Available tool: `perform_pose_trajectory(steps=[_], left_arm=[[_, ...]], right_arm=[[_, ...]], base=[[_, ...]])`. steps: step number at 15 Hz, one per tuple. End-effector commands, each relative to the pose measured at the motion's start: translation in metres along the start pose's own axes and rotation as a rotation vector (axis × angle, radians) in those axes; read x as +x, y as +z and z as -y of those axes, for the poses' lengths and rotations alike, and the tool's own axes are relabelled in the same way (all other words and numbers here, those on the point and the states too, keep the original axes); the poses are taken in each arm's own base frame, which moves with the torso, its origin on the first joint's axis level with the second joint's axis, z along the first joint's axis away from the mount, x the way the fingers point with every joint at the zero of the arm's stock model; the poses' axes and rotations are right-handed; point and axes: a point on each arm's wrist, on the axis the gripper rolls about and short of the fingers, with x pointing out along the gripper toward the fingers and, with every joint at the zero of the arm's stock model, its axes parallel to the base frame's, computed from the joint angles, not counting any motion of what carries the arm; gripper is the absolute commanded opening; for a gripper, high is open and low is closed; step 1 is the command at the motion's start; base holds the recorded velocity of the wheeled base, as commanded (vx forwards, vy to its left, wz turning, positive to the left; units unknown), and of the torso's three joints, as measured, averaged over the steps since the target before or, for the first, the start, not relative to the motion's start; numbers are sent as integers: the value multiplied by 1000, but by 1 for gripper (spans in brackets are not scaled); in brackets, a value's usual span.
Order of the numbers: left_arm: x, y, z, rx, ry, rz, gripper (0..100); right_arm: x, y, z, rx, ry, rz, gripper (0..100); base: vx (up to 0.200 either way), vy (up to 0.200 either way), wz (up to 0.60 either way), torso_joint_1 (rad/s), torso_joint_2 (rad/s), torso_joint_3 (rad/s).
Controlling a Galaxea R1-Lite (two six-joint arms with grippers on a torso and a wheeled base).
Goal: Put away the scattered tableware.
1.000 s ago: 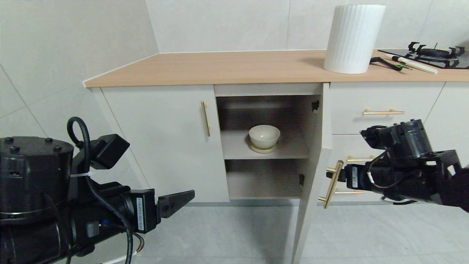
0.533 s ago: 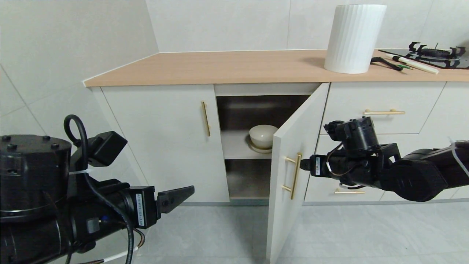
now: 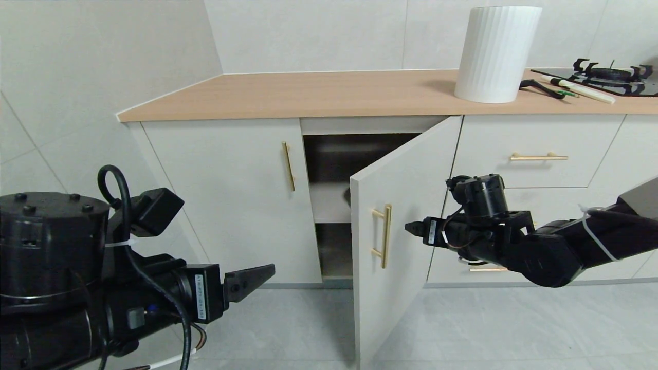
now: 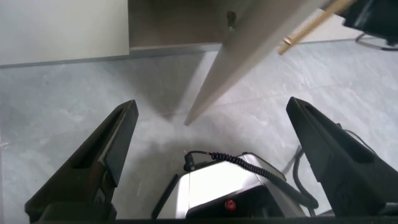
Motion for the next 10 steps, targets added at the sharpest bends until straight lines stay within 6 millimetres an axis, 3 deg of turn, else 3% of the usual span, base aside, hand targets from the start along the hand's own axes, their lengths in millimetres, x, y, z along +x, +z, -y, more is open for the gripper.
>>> perform_pose_trajectory(steps=[1, 2, 10], left_arm=[[0, 0, 0, 0, 1, 0, 100], [0, 0, 0, 0, 1, 0, 100], [2, -1, 0, 0, 3, -6, 100]], right_arm=[[6, -5, -2, 7, 4, -8, 100], [9, -7, -3, 14, 10, -2, 100], [24, -2, -15, 138, 50, 46, 100]], base=[[0, 0, 0, 0, 0, 0], [0, 0, 0, 0, 0, 0], [200, 0, 0, -1, 2, 2]])
